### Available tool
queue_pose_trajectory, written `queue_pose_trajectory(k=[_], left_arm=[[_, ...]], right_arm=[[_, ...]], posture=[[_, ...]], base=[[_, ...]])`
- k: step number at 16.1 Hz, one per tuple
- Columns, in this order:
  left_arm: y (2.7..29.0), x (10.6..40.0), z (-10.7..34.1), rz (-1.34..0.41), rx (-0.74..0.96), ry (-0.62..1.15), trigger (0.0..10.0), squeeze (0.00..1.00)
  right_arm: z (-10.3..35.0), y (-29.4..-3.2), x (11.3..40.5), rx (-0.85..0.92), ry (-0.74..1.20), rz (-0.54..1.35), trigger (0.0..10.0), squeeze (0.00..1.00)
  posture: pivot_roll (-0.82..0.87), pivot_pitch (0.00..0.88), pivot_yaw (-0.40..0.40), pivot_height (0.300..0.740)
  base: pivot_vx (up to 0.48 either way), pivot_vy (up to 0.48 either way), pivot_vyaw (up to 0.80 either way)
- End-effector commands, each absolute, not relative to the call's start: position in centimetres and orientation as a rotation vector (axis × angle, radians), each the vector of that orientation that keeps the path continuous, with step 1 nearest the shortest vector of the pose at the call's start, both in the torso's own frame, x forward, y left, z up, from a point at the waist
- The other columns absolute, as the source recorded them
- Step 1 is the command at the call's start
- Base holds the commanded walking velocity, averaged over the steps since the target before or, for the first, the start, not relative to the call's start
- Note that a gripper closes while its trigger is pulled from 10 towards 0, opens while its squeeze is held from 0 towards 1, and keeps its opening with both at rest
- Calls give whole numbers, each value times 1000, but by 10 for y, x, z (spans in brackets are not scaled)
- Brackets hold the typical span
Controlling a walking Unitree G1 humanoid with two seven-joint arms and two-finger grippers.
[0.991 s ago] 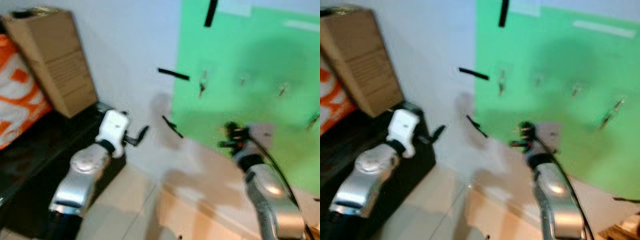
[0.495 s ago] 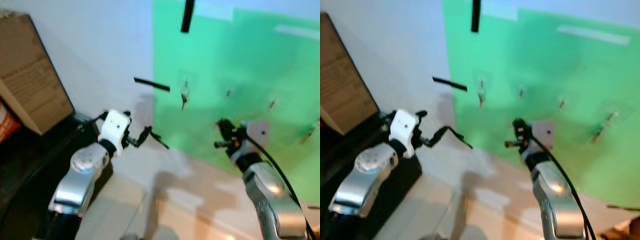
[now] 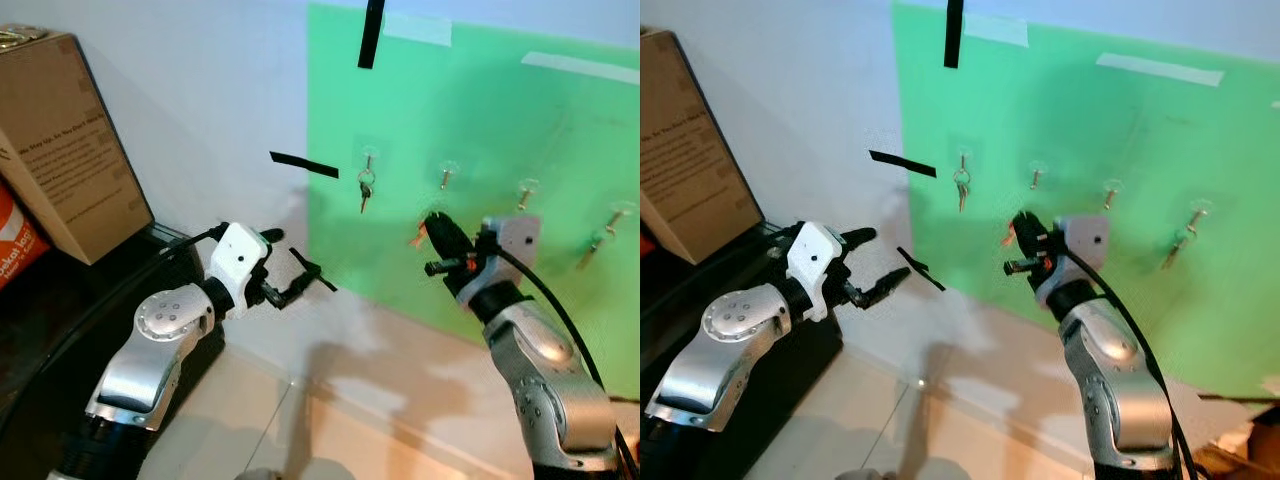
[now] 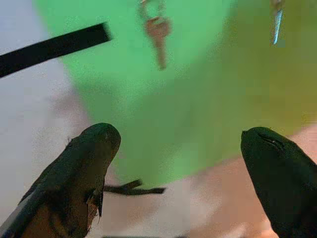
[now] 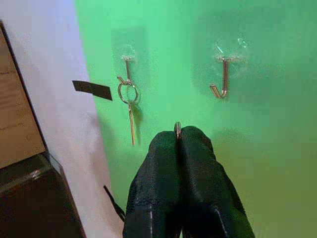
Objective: Hang keys on a hook
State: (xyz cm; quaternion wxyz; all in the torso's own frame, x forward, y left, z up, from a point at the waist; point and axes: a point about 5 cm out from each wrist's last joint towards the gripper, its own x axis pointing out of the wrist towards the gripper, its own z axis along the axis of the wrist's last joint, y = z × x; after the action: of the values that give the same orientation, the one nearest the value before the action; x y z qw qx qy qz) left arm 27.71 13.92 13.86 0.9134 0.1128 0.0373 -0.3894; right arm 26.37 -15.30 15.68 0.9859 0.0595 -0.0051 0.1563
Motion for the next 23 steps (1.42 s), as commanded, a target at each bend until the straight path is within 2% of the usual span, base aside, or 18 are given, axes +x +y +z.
queue_pose_trajectory(k=[1, 6, 23], left_arm=[[135, 274, 143, -864, 226, 73, 10000, 0], [133, 269, 144, -967, 198, 94, 10000, 0], [132, 268, 146, -996, 184, 109, 10000, 0]], right_arm=[[157, -152, 267, 142, 4, 329, 10000, 0], [164, -149, 277, 242, -9, 332, 10000, 0], [182, -152, 298, 425, -77, 301, 10000, 0]], posture=[[-6, 0, 8, 740], [-9, 0, 11, 740], [-2, 0, 21, 740]], base=[[0, 0, 0], [0, 0, 0], [0, 0, 0]])
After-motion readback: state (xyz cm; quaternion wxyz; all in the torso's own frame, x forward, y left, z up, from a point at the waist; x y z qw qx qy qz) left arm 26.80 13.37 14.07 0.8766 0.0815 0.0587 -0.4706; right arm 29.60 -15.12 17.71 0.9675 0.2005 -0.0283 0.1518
